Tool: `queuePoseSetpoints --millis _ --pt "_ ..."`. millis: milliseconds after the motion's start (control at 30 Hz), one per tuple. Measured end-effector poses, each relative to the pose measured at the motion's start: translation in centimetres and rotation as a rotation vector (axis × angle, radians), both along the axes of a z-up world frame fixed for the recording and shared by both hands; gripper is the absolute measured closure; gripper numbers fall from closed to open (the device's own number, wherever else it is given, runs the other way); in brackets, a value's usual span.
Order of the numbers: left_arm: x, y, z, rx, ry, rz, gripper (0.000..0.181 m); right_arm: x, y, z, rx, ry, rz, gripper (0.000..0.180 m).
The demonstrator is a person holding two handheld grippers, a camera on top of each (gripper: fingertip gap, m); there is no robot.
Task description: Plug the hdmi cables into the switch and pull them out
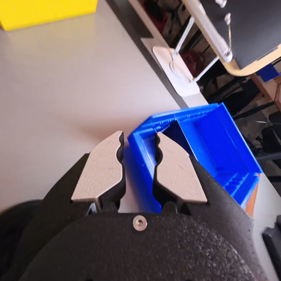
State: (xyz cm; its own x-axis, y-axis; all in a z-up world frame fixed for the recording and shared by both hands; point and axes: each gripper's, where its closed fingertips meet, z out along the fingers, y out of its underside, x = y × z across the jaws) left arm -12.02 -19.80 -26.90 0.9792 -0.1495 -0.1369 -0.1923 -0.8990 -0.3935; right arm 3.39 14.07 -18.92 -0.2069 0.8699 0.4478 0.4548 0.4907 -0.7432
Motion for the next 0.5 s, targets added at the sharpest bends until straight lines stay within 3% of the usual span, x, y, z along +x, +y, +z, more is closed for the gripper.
queuePoseSetpoints --millis 33,167,233,500 --pt "-0.1 0.2 -1.0 -0.024 0.009 -0.001 0.132 -0.4 -0.9 0.3 -0.040 0.036 0.004 0.143" --pt "-0.4 1.3 -2.7 -0.053 -0.034 0.002 0.156 -2.1 -3.5 0.4 -0.200 0.150 0.021 0.145" --pt "-0.9 2.2 -2.7 -0.025 -0.071 0.038 0.156 -3.0 -4.2 -0.2 -0.266 0.191 0.036 0.146" --pt "-7.1 5.2 -2.4 0.046 0.116 0.133 0.154 -4.0 -4.7 -2.8 -0.401 0.236 0.014 0.147"
